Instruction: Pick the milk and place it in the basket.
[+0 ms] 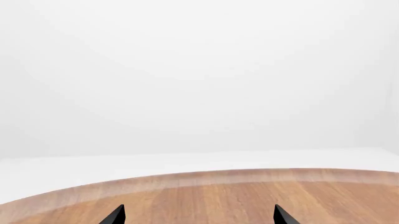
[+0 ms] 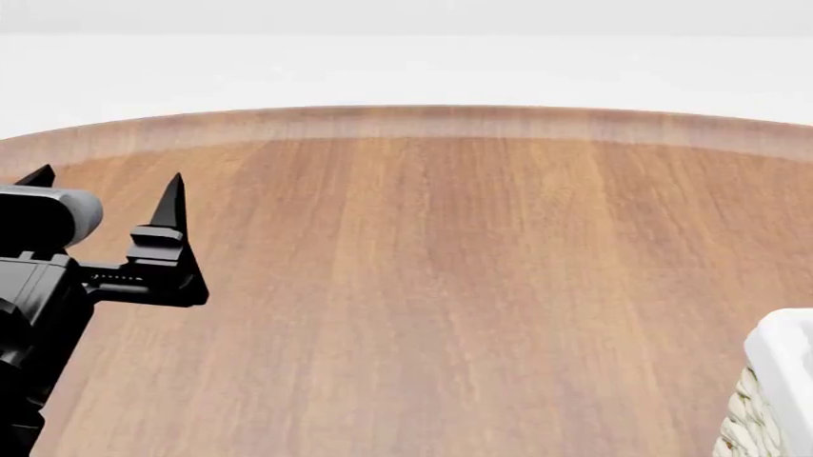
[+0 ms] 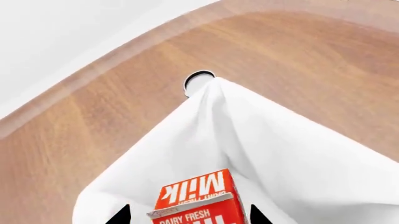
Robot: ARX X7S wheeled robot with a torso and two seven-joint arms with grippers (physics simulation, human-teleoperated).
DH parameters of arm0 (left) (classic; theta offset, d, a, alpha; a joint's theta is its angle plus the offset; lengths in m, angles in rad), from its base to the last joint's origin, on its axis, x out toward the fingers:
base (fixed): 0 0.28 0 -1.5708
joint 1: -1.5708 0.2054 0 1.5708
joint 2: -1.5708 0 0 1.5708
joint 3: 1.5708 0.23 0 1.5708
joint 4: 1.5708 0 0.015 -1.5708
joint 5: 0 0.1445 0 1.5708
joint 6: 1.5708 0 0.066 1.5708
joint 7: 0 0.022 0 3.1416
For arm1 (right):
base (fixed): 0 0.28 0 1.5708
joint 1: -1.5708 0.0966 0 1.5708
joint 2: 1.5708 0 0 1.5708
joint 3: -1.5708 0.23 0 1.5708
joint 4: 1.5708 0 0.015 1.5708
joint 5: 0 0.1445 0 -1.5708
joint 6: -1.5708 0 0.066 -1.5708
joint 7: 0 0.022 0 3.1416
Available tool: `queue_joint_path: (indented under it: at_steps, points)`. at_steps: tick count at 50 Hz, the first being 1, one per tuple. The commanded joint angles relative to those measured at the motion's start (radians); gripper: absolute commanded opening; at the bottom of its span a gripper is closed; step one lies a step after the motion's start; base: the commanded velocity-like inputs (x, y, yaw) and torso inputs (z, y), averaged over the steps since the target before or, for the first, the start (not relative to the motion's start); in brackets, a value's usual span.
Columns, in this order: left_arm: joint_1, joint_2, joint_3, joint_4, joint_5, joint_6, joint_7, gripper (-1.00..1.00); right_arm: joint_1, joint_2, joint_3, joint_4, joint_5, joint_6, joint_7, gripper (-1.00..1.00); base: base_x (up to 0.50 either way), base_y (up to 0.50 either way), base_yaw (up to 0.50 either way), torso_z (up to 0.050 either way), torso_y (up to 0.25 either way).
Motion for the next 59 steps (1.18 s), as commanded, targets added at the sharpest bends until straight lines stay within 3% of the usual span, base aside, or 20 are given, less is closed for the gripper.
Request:
queue_joint_path:
  at_steps: [1, 18, 28, 37, 48, 59]
  points:
    - [0.001, -0.003, 0.003, 0.000, -0.003, 0.002, -0.004, 1.00, -0.011, 0.002, 0.023, -0.004, -0.004, -0.018, -0.025, 1.00, 0.00, 0.00, 0.00, 0.000, 0.000]
    - [0.002, -0.006, 0.010, -0.003, -0.005, 0.009, -0.008, 1.00, 0.010, 0.007, 0.007, -0.019, 0.006, -0.014, -0.013, 1.00, 0.00, 0.00, 0.00, 0.000, 0.000]
    - [0.006, -0.007, 0.015, -0.001, -0.007, 0.011, -0.012, 1.00, 0.440, -0.050, -0.298, -0.091, -0.008, 0.053, -0.103, 1.00, 0.00, 0.00, 0.00, 0.000, 0.000]
    - [0.005, -0.008, 0.018, -0.008, -0.008, 0.018, -0.011, 1.00, 0.594, -0.152, -0.523, -0.068, -0.088, 0.077, -0.217, 1.00, 0.00, 0.00, 0.00, 0.000, 0.000]
    - [0.002, -0.005, 0.028, -0.006, -0.009, 0.017, -0.016, 1.00, 0.520, -0.247, -0.670, -0.151, -0.174, -0.037, -0.390, 1.00, 0.00, 0.00, 0.00, 0.000, 0.000]
    - [0.006, -0.007, 0.026, -0.002, -0.017, 0.018, -0.020, 1.00, 0.288, -0.245, -0.785, -0.475, -0.395, -0.228, -0.316, 1.00, 0.00, 0.00, 0.00, 0.000, 0.000]
